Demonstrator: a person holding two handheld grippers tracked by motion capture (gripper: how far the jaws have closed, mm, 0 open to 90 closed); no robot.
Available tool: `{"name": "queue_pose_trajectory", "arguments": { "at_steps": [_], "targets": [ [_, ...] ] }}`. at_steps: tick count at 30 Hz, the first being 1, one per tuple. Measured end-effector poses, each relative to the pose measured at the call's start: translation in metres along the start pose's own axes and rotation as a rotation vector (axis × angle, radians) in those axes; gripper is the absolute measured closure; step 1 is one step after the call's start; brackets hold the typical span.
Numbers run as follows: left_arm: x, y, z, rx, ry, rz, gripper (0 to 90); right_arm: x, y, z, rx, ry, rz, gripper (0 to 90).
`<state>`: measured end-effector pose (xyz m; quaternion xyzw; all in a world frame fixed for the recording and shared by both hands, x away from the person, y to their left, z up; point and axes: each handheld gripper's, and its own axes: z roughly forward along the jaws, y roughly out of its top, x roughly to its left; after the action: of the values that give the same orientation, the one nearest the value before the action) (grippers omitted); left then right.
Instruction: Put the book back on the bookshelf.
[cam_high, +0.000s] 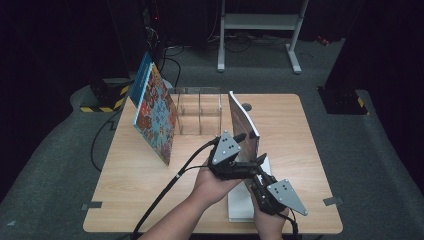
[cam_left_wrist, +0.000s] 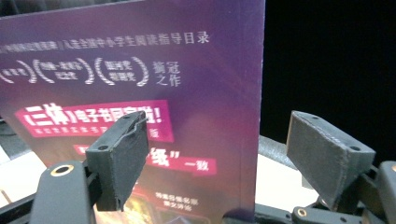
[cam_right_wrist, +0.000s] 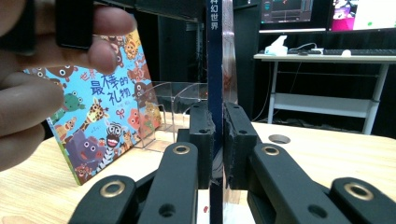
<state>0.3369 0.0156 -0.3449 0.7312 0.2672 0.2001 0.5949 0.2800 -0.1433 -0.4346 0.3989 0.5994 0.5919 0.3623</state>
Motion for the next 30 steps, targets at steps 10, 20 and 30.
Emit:
{"name": "queue_pose_trajectory", "arguments": {
  "at_steps": [10,20,30],
  "targets": [
    [0.0013,-0.0001,-0.0001,0.013,0.030,0.011,25.8,0.0043,-0.0022,0.0028,0.005,0.027,-0.001,83.4],
    [0.0045,-0.0038,-0.0053,0.012,0.047,0.011,37.1,0.0062,-0.0033,0.0036,0.014,0.037,-0.007,83.0],
    [0.0023,-0.0073,-0.0054,0.027,0.053,0.031,43.6,0.0066,-0.0031,0.0047,0.018,0.036,0.000,82.9]
  ]
}}
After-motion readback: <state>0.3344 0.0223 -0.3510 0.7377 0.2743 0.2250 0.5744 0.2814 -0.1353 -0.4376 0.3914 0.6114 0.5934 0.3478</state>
